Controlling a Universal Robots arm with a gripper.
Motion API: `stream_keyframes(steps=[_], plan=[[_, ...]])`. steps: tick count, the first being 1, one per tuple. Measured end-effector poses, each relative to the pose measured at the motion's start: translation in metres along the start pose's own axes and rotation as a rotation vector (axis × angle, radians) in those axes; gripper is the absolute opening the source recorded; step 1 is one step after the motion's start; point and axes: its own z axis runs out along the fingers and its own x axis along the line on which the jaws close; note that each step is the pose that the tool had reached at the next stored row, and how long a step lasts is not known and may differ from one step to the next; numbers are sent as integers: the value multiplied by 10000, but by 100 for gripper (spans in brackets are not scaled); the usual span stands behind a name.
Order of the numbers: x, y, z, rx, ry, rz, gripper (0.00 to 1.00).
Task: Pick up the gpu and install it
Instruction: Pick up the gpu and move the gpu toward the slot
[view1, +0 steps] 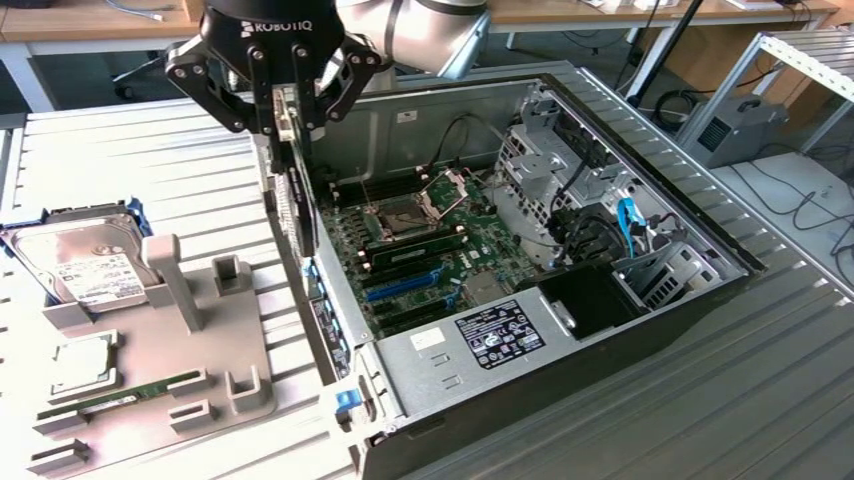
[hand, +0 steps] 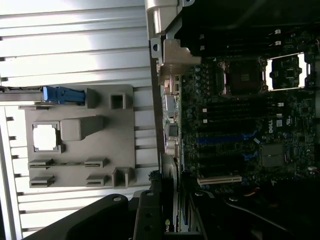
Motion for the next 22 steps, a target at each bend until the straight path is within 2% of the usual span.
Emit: stream_keyframes(steps=[22], plan=[[-171,19,31,0,0,0,26]])
